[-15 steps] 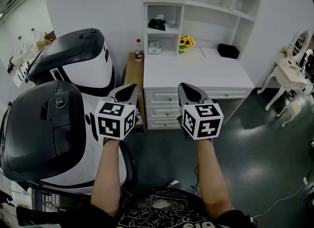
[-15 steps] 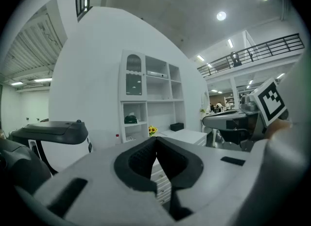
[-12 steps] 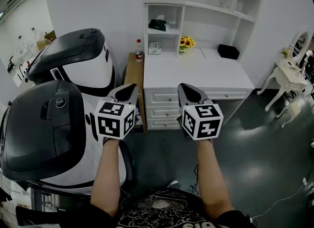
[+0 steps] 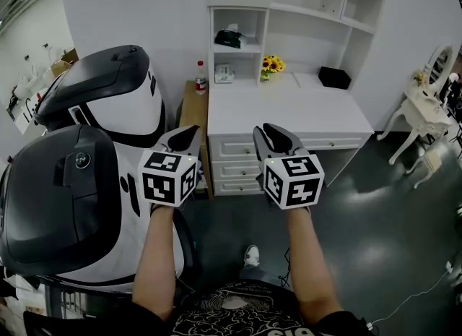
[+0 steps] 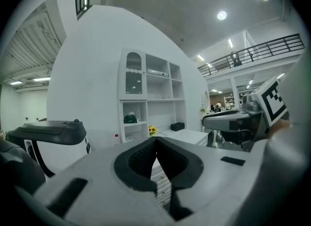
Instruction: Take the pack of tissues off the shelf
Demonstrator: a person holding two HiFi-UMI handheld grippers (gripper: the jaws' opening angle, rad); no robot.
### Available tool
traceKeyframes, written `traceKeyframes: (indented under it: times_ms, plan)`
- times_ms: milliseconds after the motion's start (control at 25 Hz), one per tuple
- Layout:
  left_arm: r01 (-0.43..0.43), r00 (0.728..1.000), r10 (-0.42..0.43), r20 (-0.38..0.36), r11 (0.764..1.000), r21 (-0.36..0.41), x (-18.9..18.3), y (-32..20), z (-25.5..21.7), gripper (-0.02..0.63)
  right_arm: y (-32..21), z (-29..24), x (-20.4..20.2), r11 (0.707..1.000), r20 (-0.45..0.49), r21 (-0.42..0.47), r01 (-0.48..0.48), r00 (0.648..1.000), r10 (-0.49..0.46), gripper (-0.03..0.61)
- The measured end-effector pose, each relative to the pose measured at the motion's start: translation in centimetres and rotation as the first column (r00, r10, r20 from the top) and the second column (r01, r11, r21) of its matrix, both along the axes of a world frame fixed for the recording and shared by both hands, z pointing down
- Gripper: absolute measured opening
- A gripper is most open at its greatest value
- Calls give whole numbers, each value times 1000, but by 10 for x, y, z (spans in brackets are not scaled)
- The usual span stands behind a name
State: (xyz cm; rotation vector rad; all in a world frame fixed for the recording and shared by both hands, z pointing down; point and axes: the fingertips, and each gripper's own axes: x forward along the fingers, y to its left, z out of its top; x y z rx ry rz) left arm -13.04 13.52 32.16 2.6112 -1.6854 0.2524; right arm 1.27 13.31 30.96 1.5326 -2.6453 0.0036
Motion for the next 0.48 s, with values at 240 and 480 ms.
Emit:
traceKeyframes:
  times_ms: [240,480]
  plan:
    - [4,1000,-4,8,1000,-6,6,-30,3,5,-30,5,3,1000,10,-3,6,1000,-6,107]
    - [21,1000,-20,12,1000,-16,11,-79,4,5,-80,7,8,1000,16,-3,18,1000,-18,135]
